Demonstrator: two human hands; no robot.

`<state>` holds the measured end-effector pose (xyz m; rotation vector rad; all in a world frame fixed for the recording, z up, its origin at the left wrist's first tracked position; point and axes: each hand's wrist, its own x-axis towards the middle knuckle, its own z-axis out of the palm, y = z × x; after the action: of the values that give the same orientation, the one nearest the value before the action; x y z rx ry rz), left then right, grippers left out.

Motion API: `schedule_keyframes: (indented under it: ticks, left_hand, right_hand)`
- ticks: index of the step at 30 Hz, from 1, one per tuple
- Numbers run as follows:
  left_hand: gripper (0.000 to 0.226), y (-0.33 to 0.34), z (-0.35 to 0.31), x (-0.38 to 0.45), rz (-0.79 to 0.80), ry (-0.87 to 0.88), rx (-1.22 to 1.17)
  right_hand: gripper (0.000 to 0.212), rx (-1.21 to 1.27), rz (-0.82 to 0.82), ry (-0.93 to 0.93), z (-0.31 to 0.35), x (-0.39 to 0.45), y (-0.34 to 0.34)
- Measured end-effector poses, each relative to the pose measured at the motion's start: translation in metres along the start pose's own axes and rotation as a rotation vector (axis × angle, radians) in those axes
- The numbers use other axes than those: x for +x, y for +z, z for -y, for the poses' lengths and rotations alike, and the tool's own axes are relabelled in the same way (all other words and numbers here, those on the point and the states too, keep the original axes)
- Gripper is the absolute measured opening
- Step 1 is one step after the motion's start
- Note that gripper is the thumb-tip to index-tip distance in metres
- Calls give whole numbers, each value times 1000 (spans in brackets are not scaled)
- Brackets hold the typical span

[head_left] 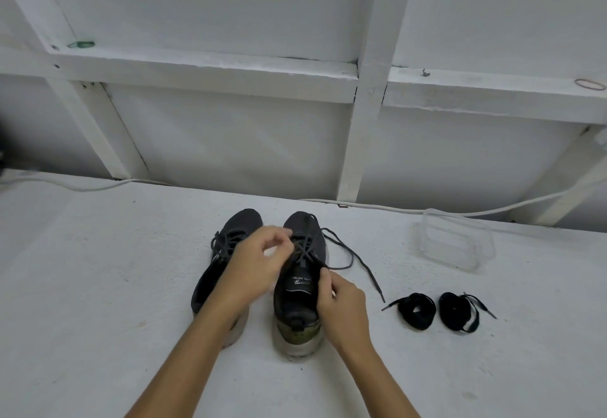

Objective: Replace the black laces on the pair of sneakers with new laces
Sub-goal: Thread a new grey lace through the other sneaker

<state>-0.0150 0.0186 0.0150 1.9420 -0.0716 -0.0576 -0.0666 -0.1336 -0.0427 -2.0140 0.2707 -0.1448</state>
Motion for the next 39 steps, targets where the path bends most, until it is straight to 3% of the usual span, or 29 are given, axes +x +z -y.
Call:
schedule_keyframes:
  ticks: [3,4,5,7,10,11,13,16,18,22,23,24,25,28,31,35,39]
  left_hand:
    - [23,-21,-16,-1,-130,-76,-676]
    - [25,-28,-18,-1,-188,-95,-761]
    - [25,-33,-15,0,-241,-98,-667]
    - [24,-33,-9,0,-218,-54,-150]
    - [14,-11,-2,-1,36,145,506]
    - [20,-1,0,-1,105,169,664]
    - [25,11,2,5,125,159,889]
    - [20,13,2,11,70,134,972]
    - [13,9,0,10,129,168,734]
    - [9,-11,-15,-1,107,-34,-552]
    - [9,-15,-17,-2,93,-110,-796]
    - [13,-19,-15,-2,64,-156,-879]
    - [17,-20,-13,0,34,-177,-790]
    - [10,-18,-5,1,38,-100,3]
    - [31,-8,-3,-2,158,-10,643]
    - [38,1,-13,3,107,51,935]
    - [57,5,-11,7,250,80,1014]
  right_hand:
    - [43,9,-28,-2,0,-1,5]
    - [43,11,-24,-8,0,-1,6]
    - [42,15,-18,-12,0,-1,7]
    - [42,22,-8,-19,-1,-1,6]
    - [41,-7,-4,-22,-3,1,5]
    - [40,-9,-3,-20,-3,1,4]
    - [40,2,-5,-20,-3,1,4]
    - [42,-1,-19,-25,-3,1,7]
    - [42,-6,-34,-18,-3,1,8]
    - [47,28,-44,2,-2,0,4]
    - [47,26,-42,3,-2,0,4]
    - [47,20,-42,3,-3,0,5]
    - [47,15,-41,3,-3,0,6]
    - [45,21,-38,3,-4,0,7]
    - [43,43,-35,2,-2,-1,5]
    - [45,37,-28,2,1,-1,5]
    - [43,36,-17,1,1,-1,2]
